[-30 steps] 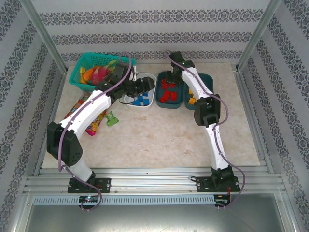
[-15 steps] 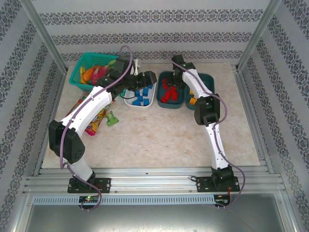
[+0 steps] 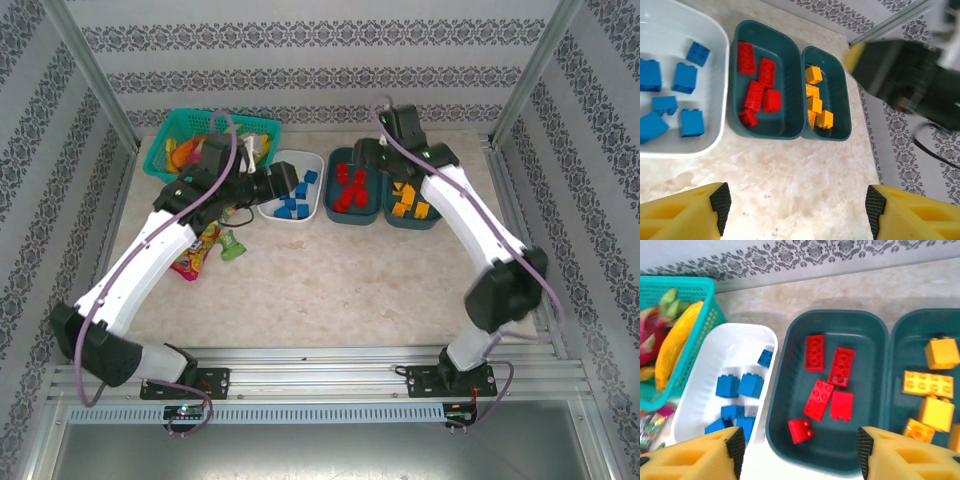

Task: Sort the legos into containers by color

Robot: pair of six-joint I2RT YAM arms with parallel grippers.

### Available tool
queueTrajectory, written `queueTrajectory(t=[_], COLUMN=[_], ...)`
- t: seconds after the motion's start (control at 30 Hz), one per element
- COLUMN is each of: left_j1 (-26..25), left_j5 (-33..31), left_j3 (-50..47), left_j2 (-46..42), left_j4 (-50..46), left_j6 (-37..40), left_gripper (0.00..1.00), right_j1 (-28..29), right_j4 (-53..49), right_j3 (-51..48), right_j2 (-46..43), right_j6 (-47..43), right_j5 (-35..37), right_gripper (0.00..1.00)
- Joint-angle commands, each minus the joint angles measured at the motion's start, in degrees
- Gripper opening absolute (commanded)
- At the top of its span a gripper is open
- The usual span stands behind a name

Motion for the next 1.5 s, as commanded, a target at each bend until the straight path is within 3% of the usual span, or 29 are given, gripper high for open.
queueTrajectory(t=[0.0, 0.17, 0.23, 0.27, 0.3, 0.33, 0.47, 0.6, 0.7, 0.73, 0.8, 0.87, 0.93, 0.97, 1.13, 1.27, 1.47], left_j1=[-0.22, -0.02, -0.05, -0.01, -0.02, 0.01, 0.01, 0.01, -0.01, -0.01, -0.02, 0.12, 1.00, 2.31, 10.51, 14.48, 19.79], left_j5=[-5.61, -10.47, -11.29, -11.67, -11.87, -12.14, -14.13, -19.21, -31.42, -39.38, -53.73, -60.95, -59.89, -57.40, -48.80, -40.25, -32.28], left_j3=[-4.51, -12.02, -14.46, -15.74, -16.85, -17.95, -20.45, -21.25, -20.38, -20.43, -21.89, -27.80, -36.22, -39.74, -45.93, -52.11, -52.96], left_j2=[-5.28, -12.77, -14.98, -16.07, -16.91, -17.78, -20.04, -21.46, -21.31, -20.96, -20.20, -21.05, -22.39, -22.61, -17.89, -12.64, 1.53], left_j4=[-4.88, -7.09, -7.28, -7.34, -7.25, -7.24, -7.75, -9.07, -13.72, -15.31, -16.46, -7.80, 6.02, 9.99, 16.14, 34.72, 54.25], left_j6=[0.65, -0.41, -1.05, -1.36, -1.56, -1.81, -2.09, 1.37, 3.43, 2.39, 1.33, 10.59, 24.73, 27.72, 28.55, 33.75, 36.72], left_gripper=[0.75, 0.76, 0.78, 0.80, 0.93, 1.00, 1.00, 1.00, 1.00, 1.00, 1.00, 1.00, 1.00, 1.00, 1.00, 1.00, 1.00], right_j1=[1.71, 3.07, 3.20, 3.38, 3.70, 4.20, 4.80, 4.51, 4.20, 3.69, 2.69, 1.39, -1.31, -2.94, -7.79, -12.12, -16.52], right_j4=[5.94, 2.13, -2.27, -4.43, -5.97, -7.37, -10.37, -9.90, -8.65, -6.33, 2.07, 14.57, 23.83, 28.64, 43.95, 53.40, 64.19], right_j3=[-14.60, -33.99, -38.53, -40.20, -41.44, -42.66, -45.70, -44.05, -42.05, -42.52, -46.14, -53.20, -58.60, -61.10, -65.98, -66.68, -64.35], right_j2=[-11.90, -31.92, -37.69, -40.39, -42.53, -44.69, -49.31, -47.51, -42.92, -41.77, -40.76, -40.24, -39.41, -38.67, -30.84, -22.87, -14.95], right_j6=[0.57, 3.44, 4.94, 5.46, 5.85, 6.36, 8.30, 8.43, 8.67, 6.91, -1.76, -11.65, -14.90, -15.18, -18.60, -20.36, -21.42], right_j5=[4.36, 3.72, 2.51, 1.88, 1.70, 1.89, 5.90, 12.82, 25.19, 27.98, 30.59, 31.81, 31.02, 29.38, 23.66, 18.75, 13.34], right_gripper=[0.68, 0.83, 0.97, 0.98, 0.98, 0.98, 0.98, 0.98, 0.98, 0.98, 0.98, 0.98, 0.98, 0.98, 0.98, 0.98, 0.98])
